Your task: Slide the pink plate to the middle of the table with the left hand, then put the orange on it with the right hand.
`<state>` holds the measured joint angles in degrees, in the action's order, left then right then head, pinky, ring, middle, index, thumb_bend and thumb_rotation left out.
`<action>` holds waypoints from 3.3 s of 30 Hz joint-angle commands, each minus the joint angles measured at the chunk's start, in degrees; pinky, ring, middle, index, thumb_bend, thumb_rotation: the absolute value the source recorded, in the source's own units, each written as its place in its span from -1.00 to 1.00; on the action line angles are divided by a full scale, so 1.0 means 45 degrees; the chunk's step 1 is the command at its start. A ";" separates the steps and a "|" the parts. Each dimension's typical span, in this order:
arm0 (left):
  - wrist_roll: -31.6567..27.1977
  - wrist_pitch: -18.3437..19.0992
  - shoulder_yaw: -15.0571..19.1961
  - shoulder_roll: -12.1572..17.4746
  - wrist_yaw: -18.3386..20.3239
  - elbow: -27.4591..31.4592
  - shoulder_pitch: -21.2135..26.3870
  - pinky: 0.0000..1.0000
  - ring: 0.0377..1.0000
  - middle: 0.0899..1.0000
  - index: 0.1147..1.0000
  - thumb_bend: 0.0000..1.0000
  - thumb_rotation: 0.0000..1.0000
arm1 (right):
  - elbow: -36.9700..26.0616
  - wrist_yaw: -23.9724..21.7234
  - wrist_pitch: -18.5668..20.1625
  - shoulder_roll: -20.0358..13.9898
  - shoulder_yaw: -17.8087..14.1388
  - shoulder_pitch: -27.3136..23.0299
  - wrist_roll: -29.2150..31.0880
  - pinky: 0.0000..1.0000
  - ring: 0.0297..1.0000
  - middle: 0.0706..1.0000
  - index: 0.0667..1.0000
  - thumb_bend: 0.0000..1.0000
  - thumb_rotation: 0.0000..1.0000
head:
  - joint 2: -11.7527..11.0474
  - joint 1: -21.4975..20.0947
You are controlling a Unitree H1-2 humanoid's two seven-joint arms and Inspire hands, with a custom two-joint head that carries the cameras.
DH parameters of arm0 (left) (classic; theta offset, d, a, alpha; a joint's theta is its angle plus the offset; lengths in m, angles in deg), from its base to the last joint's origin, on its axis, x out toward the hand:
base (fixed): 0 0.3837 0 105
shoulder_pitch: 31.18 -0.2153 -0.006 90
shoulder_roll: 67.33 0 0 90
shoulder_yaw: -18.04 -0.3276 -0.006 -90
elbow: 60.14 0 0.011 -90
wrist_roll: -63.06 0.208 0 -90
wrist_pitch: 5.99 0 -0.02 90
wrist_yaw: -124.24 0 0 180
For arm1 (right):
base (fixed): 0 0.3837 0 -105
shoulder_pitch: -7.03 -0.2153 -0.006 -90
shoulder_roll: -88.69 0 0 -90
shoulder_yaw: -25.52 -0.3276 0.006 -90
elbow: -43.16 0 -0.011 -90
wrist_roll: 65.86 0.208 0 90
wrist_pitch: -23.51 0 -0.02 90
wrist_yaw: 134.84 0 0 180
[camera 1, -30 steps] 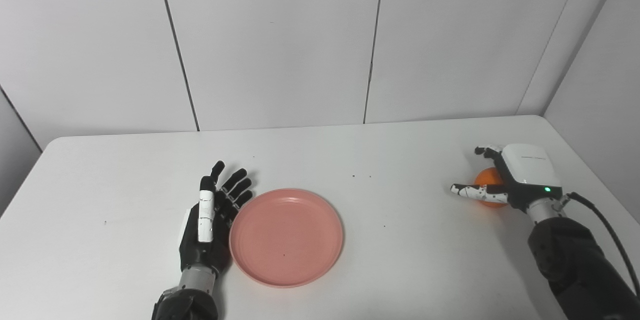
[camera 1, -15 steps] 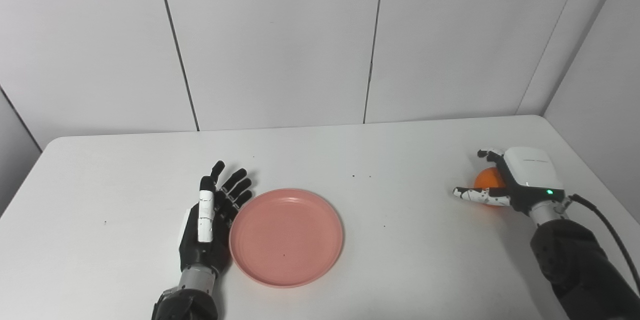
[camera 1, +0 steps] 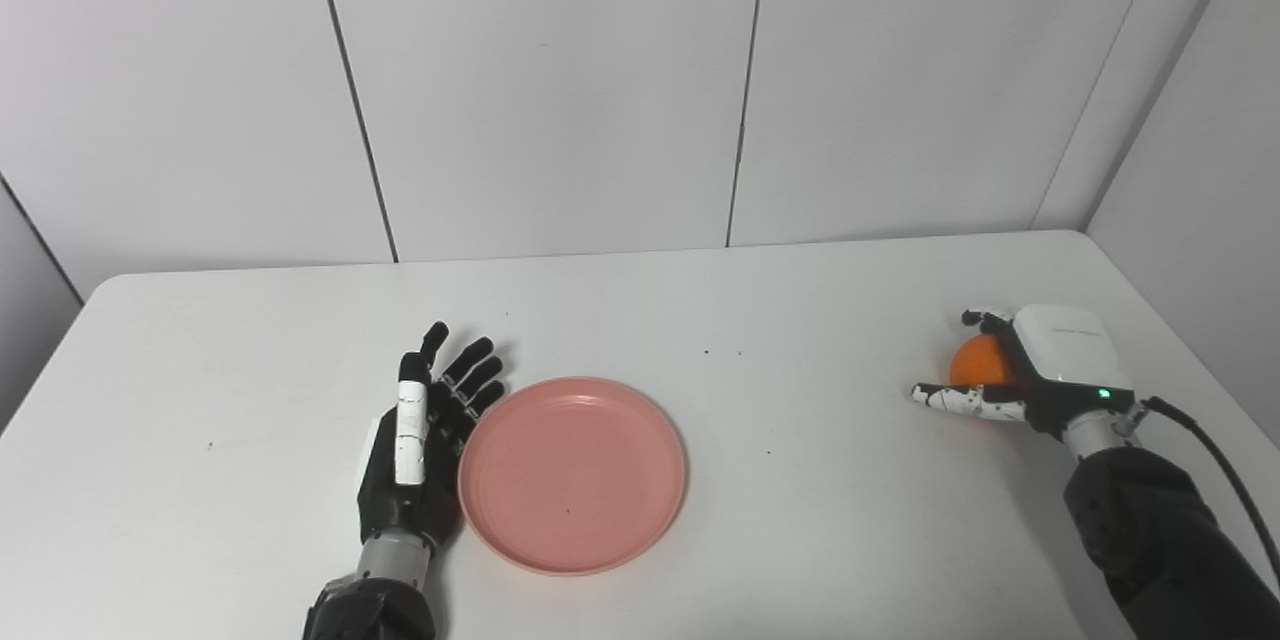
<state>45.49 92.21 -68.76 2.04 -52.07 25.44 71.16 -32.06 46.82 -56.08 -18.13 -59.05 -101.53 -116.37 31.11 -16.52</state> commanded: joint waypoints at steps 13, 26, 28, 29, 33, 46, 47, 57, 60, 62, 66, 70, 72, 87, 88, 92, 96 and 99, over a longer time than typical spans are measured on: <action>0.0091 0.0544 -0.0011 0.0027 -0.0116 -0.0063 -0.0099 0.69 0.64 0.59 0.86 0.80 0.63 | 0.0316 0.0670 0.0837 -0.0086 -0.0028 -0.0399 0.0065 -0.22 -0.03 0.15 0.26 0.62 0.09 | 0.0059 0.0059; 0.0095 0.0529 -0.0019 0.0026 -0.0113 -0.0030 -0.0134 0.67 0.65 0.60 0.87 0.80 0.62 | 0.1295 0.1623 0.0474 -0.0217 0.0412 -0.0597 0.0199 -0.69 -0.61 -0.52 -0.45 0.37 -0.05 | 0.0113 0.0098; 0.0079 0.0527 -0.0023 0.0025 -0.0092 -0.0028 -0.0141 0.68 0.65 0.60 0.87 0.80 0.62 | 0.1306 0.1699 0.0488 -0.0255 0.0503 -0.0592 0.0257 -0.72 -0.64 -0.55 -0.45 0.32 -0.07 | 0.0117 0.0103; 0.0079 0.0528 -0.0025 0.0025 -0.0088 -0.0025 -0.0144 0.68 0.65 0.60 0.87 0.79 0.63 | 0.1292 0.1717 0.0503 -0.0274 0.0540 -0.0588 0.0299 -0.73 -0.65 -0.55 -0.45 0.29 -0.07 | 0.0117 0.0103; 0.0103 0.0549 -0.0026 0.0016 -0.0117 -0.0040 -0.0136 0.67 0.64 0.59 0.86 0.80 0.63 | 0.1379 0.1895 0.0282 -0.0330 0.0604 -0.0587 0.0600 -0.74 -0.66 -0.55 -0.39 0.17 -0.06 | 0.0124 0.0122; 0.0134 0.0537 -0.0039 -0.0003 -0.0124 -0.0056 -0.0116 0.68 0.65 0.61 0.87 0.79 0.63 | 0.0880 0.1911 0.0277 -0.0444 0.0662 -0.0556 0.0976 -0.77 -0.70 -0.62 -0.48 0.07 -0.18 | 0.0147 0.0169; 0.0142 0.0543 -0.0042 0.0001 -0.0128 -0.0057 -0.0109 0.68 0.65 0.61 0.87 0.79 0.63 | 0.0643 0.1846 0.0343 -0.0464 0.0675 -0.0544 0.0935 -0.78 -0.71 -0.63 -0.49 0.07 -0.19 | 0.0150 0.0153; 0.0199 0.0458 -0.0127 -0.0055 -0.0110 -0.0089 -0.0103 0.67 0.65 0.60 0.87 0.78 0.64 | -0.1308 0.0658 0.0988 -0.0541 0.0602 -0.0729 0.0458 -0.80 -0.74 -0.66 -0.51 0.07 -0.24 | 0.0136 0.0220; 0.0211 0.0429 -0.0156 -0.0070 -0.0114 -0.0113 -0.0095 0.69 0.66 0.61 0.88 0.78 0.65 | -0.1719 0.0677 0.0795 -0.0521 0.0555 -0.0836 0.0353 -0.85 -0.79 -0.73 -0.58 0.07 -0.35 | 0.0129 0.0250; 0.0229 0.0397 -0.0166 -0.0088 -0.0138 -0.0148 -0.0087 0.68 0.66 0.60 0.88 0.78 0.64 | -0.2044 0.0566 0.0786 -0.0496 0.0519 -0.0887 0.0306 -0.86 -0.80 -0.75 -0.61 0.08 -0.40 | 0.0115 0.0267; 0.0320 0.0347 -0.0176 -0.0142 -0.0174 -0.0186 -0.0089 0.66 0.65 0.60 0.87 0.79 0.64 | -0.2635 0.0279 0.0793 -0.0474 0.0458 -0.0966 0.0288 -0.88 -0.82 -0.77 -0.65 0.06 -0.50 | 0.0106 0.0314; 0.0402 0.0350 -0.0190 -0.0196 -0.0211 -0.0175 -0.0105 0.65 0.64 0.60 0.87 0.80 0.64 | -0.3608 -0.0149 0.0829 -0.0370 0.0383 -0.1125 0.0272 -0.88 -0.84 -0.78 -0.66 0.03 -0.55 | 0.0101 0.0410; 0.0464 0.0319 -0.0204 -0.0230 -0.0232 -0.0171 -0.0109 0.64 0.64 0.59 0.87 0.80 0.64 | -0.3983 -0.0306 0.0762 -0.0317 0.0393 -0.1219 0.0242 -0.87 -0.83 -0.78 -0.65 0.02 -0.57 | 0.0089 0.0475; 0.0884 0.0000 -0.0235 -0.0653 -0.0446 -0.0313 -0.0224 0.63 0.61 0.58 0.85 0.77 0.66 | -0.5091 -0.0959 0.0607 0.1126 0.0630 -0.2320 0.0040 -0.85 -0.81 -0.75 -0.62 0.02 -0.45 | 0.0002 0.1231; 0.0907 -0.0022 -0.0245 -0.0679 -0.0443 -0.0320 -0.0236 0.63 0.61 0.58 0.85 0.76 0.66 | -0.5149 -0.0972 0.0578 0.1261 0.0607 -0.2354 0.0203 -0.85 -0.81 -0.75 -0.62 0.02 -0.45 | 0.0001 0.1254; 0.1036 -0.0112 -0.0315 -0.0834 -0.0496 -0.0352 -0.0279 0.64 0.61 0.59 0.85 0.74 0.66 | -0.5429 -0.1137 0.0632 0.1832 0.0617 -0.2490 0.0634 -0.83 -0.79 -0.72 -0.63 0.02 -0.47 | -0.0012 0.1613; 0.1186 -0.0169 -0.0391 -0.0951 -0.0633 -0.0349 -0.0318 0.62 0.60 0.57 0.84 0.74 0.66 | -0.5570 -0.1278 0.0750 0.2401 0.0729 -0.2635 0.0764 -0.83 -0.78 -0.71 -0.63 0.03 -0.54 | -0.0023 0.1872; 0.1260 -0.0241 -0.0422 -0.0995 -0.0647 -0.0355 -0.0344 0.61 0.59 0.57 0.84 0.73 0.66 | -0.5612 -0.1343 0.0777 0.2786 0.0871 -0.2728 0.0748 -0.83 -0.78 -0.72 -0.63 0.03 -0.51 | -0.0021 0.1929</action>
<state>50.65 90.37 -70.49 -1.66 -54.13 25.13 70.72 -55.24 40.53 -52.05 -5.73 -54.91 -110.82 -113.11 30.94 -7.91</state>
